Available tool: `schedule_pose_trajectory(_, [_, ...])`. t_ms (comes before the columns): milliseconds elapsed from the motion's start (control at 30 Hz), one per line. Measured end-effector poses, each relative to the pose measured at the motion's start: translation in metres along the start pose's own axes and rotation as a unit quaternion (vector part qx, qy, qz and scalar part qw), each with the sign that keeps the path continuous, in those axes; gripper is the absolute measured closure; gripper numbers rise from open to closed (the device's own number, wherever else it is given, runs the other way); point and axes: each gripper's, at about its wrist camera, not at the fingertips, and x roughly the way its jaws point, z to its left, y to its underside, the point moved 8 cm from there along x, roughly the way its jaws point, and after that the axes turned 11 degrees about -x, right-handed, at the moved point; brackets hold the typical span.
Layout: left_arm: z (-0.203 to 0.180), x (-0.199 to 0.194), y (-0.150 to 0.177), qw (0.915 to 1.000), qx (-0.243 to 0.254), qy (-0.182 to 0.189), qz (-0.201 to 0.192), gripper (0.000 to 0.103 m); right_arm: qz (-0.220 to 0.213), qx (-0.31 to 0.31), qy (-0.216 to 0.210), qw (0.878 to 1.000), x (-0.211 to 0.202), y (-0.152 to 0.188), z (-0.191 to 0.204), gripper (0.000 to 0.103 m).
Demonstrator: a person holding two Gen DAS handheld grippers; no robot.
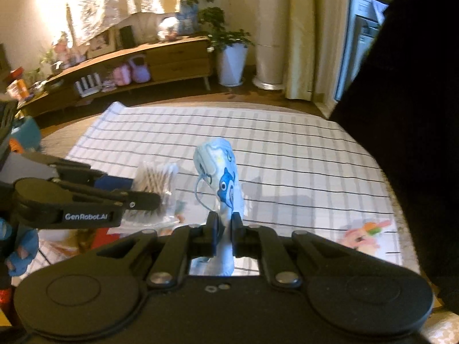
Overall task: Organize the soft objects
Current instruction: 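Carry the swab bag and mask packet over the red tin with both tools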
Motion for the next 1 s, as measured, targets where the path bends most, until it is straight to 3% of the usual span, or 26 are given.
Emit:
schedule_pose_trajectory(500, [0.11, -0.075, 0.031, 0.9989, -0.023, -0.042, -0.002, 0.072, -0.017, -0.031, -0.073, 0.997, 0.009, -0.017, 0.125, 0.095])
schedule_pose_trajectory(733, [0.151, -0.083, 0.048, 0.998, -0.036, -0.053, 0.004, 0.072, -0.004, -0.031, -0.085, 0.996, 0.035, -0.016, 0.16, 0.095])
schedule_pose_trajectory(1000, [0.175, -0.067, 0.077, 0.9976, -0.034, -0.055, 0.026, 0.072, 0.018, -0.042, -0.078, 0.996, 0.079, -0.02, 0.189, 0.094])
